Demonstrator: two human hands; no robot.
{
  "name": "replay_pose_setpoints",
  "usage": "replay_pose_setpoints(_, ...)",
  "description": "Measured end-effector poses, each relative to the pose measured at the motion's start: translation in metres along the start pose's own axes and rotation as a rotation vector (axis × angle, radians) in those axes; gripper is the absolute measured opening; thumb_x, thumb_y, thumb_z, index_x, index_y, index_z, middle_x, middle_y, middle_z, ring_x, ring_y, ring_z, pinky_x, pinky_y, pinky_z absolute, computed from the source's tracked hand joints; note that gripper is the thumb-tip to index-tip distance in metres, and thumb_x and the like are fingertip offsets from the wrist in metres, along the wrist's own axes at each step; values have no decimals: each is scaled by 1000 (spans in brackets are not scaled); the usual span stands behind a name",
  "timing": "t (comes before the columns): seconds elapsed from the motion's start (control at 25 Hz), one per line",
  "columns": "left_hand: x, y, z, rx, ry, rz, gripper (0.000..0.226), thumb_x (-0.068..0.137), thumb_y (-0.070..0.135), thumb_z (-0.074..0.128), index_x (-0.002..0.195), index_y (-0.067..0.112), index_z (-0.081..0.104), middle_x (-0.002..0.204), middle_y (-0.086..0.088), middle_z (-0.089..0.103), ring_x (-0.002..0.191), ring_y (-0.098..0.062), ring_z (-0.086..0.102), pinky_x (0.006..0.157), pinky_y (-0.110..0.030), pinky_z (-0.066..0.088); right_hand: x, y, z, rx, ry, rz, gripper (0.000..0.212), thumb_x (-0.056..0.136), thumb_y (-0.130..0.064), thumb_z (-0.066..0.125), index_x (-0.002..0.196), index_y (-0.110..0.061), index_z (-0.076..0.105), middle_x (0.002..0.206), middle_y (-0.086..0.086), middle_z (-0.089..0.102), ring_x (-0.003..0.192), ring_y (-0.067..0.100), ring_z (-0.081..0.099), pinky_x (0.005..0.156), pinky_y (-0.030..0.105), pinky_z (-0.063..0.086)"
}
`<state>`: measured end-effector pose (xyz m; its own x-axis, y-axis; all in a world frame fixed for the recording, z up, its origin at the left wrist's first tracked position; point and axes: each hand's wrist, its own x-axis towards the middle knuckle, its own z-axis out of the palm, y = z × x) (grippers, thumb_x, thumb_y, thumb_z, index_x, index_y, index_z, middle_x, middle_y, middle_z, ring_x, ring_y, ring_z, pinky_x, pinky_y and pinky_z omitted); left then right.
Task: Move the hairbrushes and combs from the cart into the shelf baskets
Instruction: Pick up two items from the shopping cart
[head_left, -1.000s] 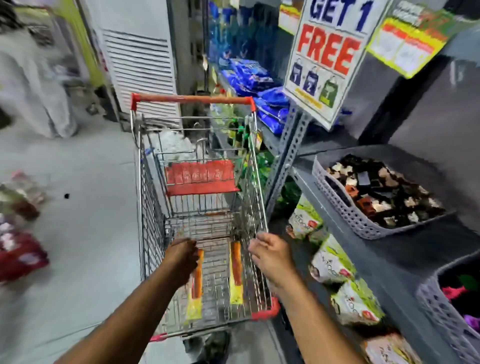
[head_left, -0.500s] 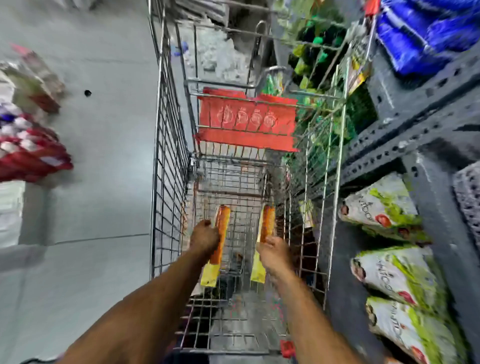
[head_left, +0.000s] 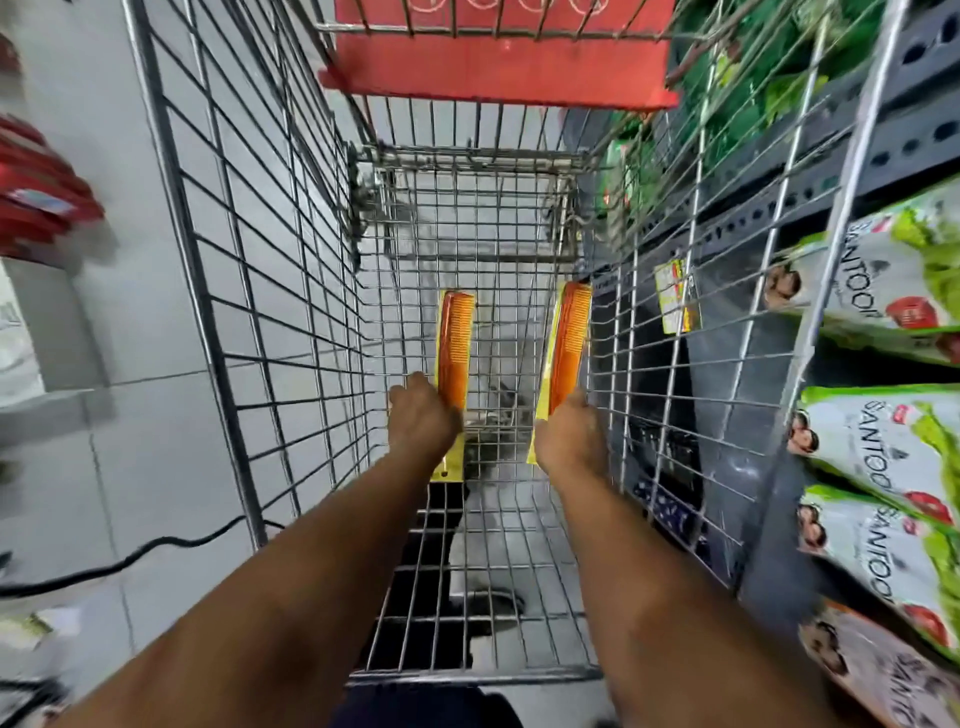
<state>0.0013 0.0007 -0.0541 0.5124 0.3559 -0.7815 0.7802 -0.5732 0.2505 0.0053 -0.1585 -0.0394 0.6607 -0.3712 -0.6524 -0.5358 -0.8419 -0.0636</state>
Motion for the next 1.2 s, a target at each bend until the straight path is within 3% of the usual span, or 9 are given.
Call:
replay_pose_setpoints(0.12,2,-2,1,-47,-15,1,42,70,14,75,100,10,46,93,-10,55,83,-29,59,53,-31,42,5,-1,4,23,12,81,38,90,-9,50,126,-6,36,117,22,59,97,39,61,71,41,53)
replay_pose_setpoints(0.28,-1,-1,1,-151,-55,-43,29,74,23,71,96,10,60,95,-12,68,86,-31,65,73,-39,55,11,-3,2,159,-66,195,41,87,1,52,126,-4,42,123,22,59,103,39,61,69,36,48)
replay_pose_setpoints(0.4,-9,3,-4,-439,-95,-88,24,82,17,66,100,2,65,90,-15,70,81,-32,68,77,-45,59,6,-3,-8,349,-80,220,39,88,-5,52,126,-8,51,123,18,62,101,36,62,61,27,42)
replay_pose_setpoints(0.56,-29,12,-21,-655,-160,-70,14,91,10,55,90,-1,63,83,-16,64,74,-30,64,73,-42,58,-10,-1,-28,608,-105,156,27,87,-20,50,109,-11,62,90,10,65,76,27,58,62,31,43)
replay_pose_setpoints(0.68,-46,23,-34,-690,-167,-78,16,85,2,52,71,5,57,71,-14,58,61,-27,57,48,-31,50,-26,0,-42,721,-149,151,25,87,-20,49,108,-15,61,76,0,60,64,18,54,53,27,40)
replay_pose_setpoints(0.8,-71,33,-48,-759,-172,-52,17,82,1,50,68,9,55,68,-10,56,60,-24,55,52,-29,45,-47,8,-60,792,-180,118,25,86,-17,49,109,-12,59,70,-2,53,60,15,49,53,26,40)
replay_pose_setpoints(0.96,-117,34,-74,-757,-172,111,13,85,5,52,73,7,57,72,-11,58,64,-27,58,53,-33,49,-88,17,-94,914,-134,23,14,87,-13,52,96,-12,63,63,-3,53,52,11,46,34,15,36)
replay_pose_setpoints(1.12,-170,31,-101,-892,-161,217,13,84,2,51,74,3,59,61,-13,53,49,-23,51,47,-32,45,-138,29,-124,1120,-158,-32,8,88,-14,55,88,-16,63,81,0,64,73,15,58,73,32,49)
replay_pose_setpoints(1.2,-199,32,-112,-898,-175,294,12,85,3,51,82,-1,62,61,-12,53,51,-23,50,49,-32,45,-163,42,-140,1214,-178,-76,12,88,-16,56,95,-10,65,86,10,66,73,21,60,64,30,45)
